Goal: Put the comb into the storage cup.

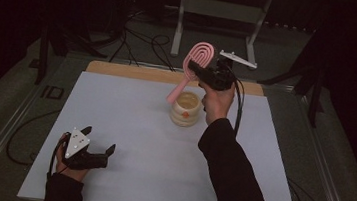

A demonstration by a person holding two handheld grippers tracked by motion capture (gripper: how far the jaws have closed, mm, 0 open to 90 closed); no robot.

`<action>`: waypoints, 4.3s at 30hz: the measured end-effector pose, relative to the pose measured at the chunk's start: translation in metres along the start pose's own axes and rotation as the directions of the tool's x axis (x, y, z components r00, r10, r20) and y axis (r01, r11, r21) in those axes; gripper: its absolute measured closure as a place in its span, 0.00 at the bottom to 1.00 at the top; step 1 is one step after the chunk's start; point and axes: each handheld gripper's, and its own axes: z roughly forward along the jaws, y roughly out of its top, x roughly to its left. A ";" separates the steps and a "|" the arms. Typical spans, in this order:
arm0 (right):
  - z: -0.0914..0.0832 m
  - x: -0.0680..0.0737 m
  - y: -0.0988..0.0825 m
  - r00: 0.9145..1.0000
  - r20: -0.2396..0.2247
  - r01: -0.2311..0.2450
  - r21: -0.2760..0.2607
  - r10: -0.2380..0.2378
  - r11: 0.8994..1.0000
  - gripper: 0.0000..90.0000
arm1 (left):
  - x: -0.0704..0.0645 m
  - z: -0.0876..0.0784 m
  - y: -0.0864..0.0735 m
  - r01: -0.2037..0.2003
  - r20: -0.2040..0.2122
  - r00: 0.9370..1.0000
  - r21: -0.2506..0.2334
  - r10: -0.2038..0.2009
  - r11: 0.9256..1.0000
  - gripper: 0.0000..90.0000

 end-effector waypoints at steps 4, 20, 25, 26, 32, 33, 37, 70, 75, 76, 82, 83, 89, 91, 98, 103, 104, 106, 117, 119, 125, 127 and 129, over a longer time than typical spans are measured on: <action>-0.002 -0.002 0.001 1.000 0.009 0.000 -0.002 0.000 1.000 0.71 | 0.000 0.000 0.000 -0.001 0.001 1.000 0.002 0.001 1.000 0.01; -0.005 -0.007 0.002 1.000 0.025 -0.001 -0.009 0.001 1.000 0.71 | -0.001 0.000 0.000 -0.003 0.001 1.000 0.002 0.003 1.000 0.01; -0.006 -0.009 0.002 0.999 0.033 0.000 -0.010 0.000 1.000 0.71 | -0.001 0.000 0.000 -0.005 0.004 1.000 0.004 0.005 1.000 0.01; -0.006 -0.009 0.002 0.999 0.033 0.000 -0.010 0.000 1.000 0.71 | -0.001 0.000 0.000 -0.005 0.004 1.000 0.004 0.005 1.000 0.01; -0.007 -0.014 0.002 0.999 0.049 -0.001 -0.012 0.002 1.000 0.71 | -0.001 0.000 0.000 -0.004 0.002 1.000 0.005 0.004 1.000 0.01; -0.008 -0.015 0.002 0.999 0.051 -0.002 -0.011 0.002 1.000 0.71 | -0.001 0.000 0.000 -0.006 0.003 1.000 0.006 0.006 1.000 0.01; -0.009 -0.017 0.002 0.998 0.057 0.001 -0.014 0.000 1.000 0.71 | -0.001 0.001 0.000 -0.008 0.002 1.000 0.008 0.008 1.000 0.01; -0.018 -0.042 -0.006 0.989 0.141 -0.044 -0.037 0.049 0.998 0.71 | -0.002 0.001 0.000 -0.009 -0.001 1.000 0.012 0.009 1.000 0.02; -0.019 -0.045 -0.007 0.987 0.155 -0.039 -0.040 0.044 0.998 0.71 | -0.002 0.001 0.000 -0.010 -0.001 1.000 0.012 0.010 1.000 0.02; -0.020 -0.046 -0.007 0.986 0.158 -0.042 -0.044 0.049 0.998 0.71 | -0.002 0.001 0.000 -0.009 -0.001 1.000 0.012 0.009 1.000 0.02; -0.021 -0.049 -0.008 0.984 0.171 -0.047 -0.053 0.055 0.998 0.71 | -0.002 0.001 0.000 -0.009 -0.002 1.000 0.011 0.009 1.000 0.02; -0.021 -0.049 -0.008 0.984 0.171 -0.047 -0.053 0.055 0.998 0.71 | -0.002 0.001 0.000 -0.010 -0.002 1.000 0.011 0.010 1.000 0.02; -0.020 -0.050 -0.009 0.982 0.184 -0.035 -0.051 0.044 0.998 0.71 | -0.001 0.001 0.000 -0.009 -0.001 1.000 0.010 0.009 1.000 0.02; -0.020 -0.050 -0.009 0.982 0.187 -0.029 -0.052 0.038 0.998 0.71 | -0.002 0.001 0.000 -0.009 -0.002 1.000 0.011 0.009 1.000 0.02; -0.020 -0.050 -0.011 0.979 0.203 -0.015 -0.049 0.024 0.999 0.71 | -0.001 0.001 0.000 -0.010 -0.002 1.000 0.011 0.010 1.000 0.02; -0.020 -0.051 -0.011 0.978 0.206 -0.013 -0.047 0.023 0.999 0.71 | -0.002 0.001 0.000 -0.009 -0.002 1.000 0.011 0.009 1.000 0.02; -0.020 -0.051 -0.012 0.978 0.207 -0.013 -0.046 0.022 0.999 0.71 | -0.002 0.001 -0.001 -0.010 -0.002 1.000 0.011 0.010 1.000 0.02; -0.020 -0.052 -0.012 0.978 0.208 -0.011 -0.045 0.020 0.999 0.71 | -0.002 0.001 -0.001 -0.010 -0.002 1.000 0.012 0.010 1.000 0.02; -0.018 -0.052 -0.014 0.976 0.219 0.000 -0.037 0.008 0.999 0.71 | -0.002 0.001 -0.001 -0.011 0.000 1.000 0.013 0.011 1.000 0.02; -0.018 -0.052 -0.015 0.976 0.219 0.006 -0.036 0.002 0.999 0.71 | -0.002 0.001 -0.001 -0.010 -0.001 1.000 0.013 0.010 1.000 0.02; -0.016 -0.051 -0.016 0.976 0.218 0.014 -0.030 -0.007 0.999 0.71 | -0.002 0.001 -0.001 -0.011 0.000 1.000 0.014 0.011 1.000 0.02; -0.015 -0.050 -0.017 0.976 0.219 0.018 -0.027 -0.012 0.999 0.71 | -0.002 0.001 -0.001 -0.011 0.000 1.000 0.013 0.011 1.000 0.02; -0.014 -0.050 -0.018 0.975 0.221 0.021 -0.024 -0.015 0.999 0.71 | -0.002 0.001 -0.001 -0.011 -0.001 1.000 0.013 0.011 1.000 0.02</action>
